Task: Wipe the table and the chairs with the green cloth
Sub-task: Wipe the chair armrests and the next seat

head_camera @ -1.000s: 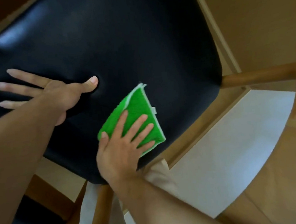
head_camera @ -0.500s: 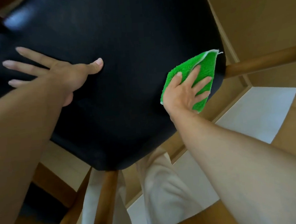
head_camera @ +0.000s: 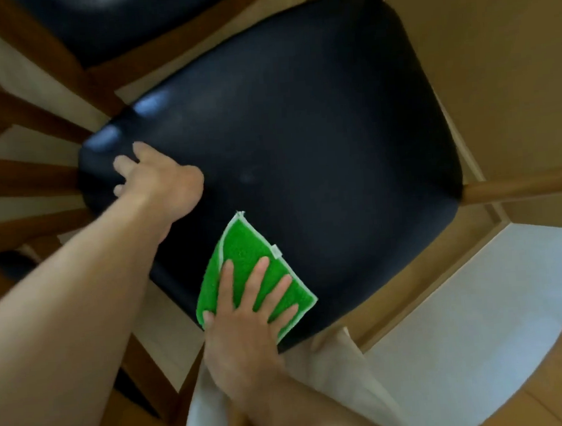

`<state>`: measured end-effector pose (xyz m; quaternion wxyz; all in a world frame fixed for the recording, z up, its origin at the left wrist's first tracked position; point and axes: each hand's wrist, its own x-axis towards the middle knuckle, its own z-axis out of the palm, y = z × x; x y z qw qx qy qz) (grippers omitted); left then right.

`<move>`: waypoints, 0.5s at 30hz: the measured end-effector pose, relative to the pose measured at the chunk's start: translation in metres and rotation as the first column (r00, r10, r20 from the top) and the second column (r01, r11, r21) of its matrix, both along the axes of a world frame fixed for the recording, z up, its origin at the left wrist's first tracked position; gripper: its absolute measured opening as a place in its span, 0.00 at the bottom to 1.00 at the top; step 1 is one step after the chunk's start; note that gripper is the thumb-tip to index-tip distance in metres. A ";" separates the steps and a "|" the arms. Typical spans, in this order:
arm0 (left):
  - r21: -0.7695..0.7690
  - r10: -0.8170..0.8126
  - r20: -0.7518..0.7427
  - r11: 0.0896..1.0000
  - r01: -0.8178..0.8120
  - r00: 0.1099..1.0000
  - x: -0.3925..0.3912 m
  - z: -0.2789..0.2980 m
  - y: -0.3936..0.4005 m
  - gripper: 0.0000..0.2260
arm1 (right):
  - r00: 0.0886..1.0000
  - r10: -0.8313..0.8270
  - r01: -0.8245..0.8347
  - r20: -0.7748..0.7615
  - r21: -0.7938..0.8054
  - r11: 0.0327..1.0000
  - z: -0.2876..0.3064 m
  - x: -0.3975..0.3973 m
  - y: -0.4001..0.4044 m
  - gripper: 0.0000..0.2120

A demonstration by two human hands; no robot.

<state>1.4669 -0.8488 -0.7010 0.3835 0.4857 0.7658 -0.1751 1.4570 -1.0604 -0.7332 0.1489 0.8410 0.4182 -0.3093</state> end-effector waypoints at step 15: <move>-0.003 -0.520 0.052 0.853 0.521 0.852 -0.014 0.025 -0.045 0.05 | 0.982 -0.139 0.086 0.127 0.358 0.930 -0.032 0.209 0.181 0.30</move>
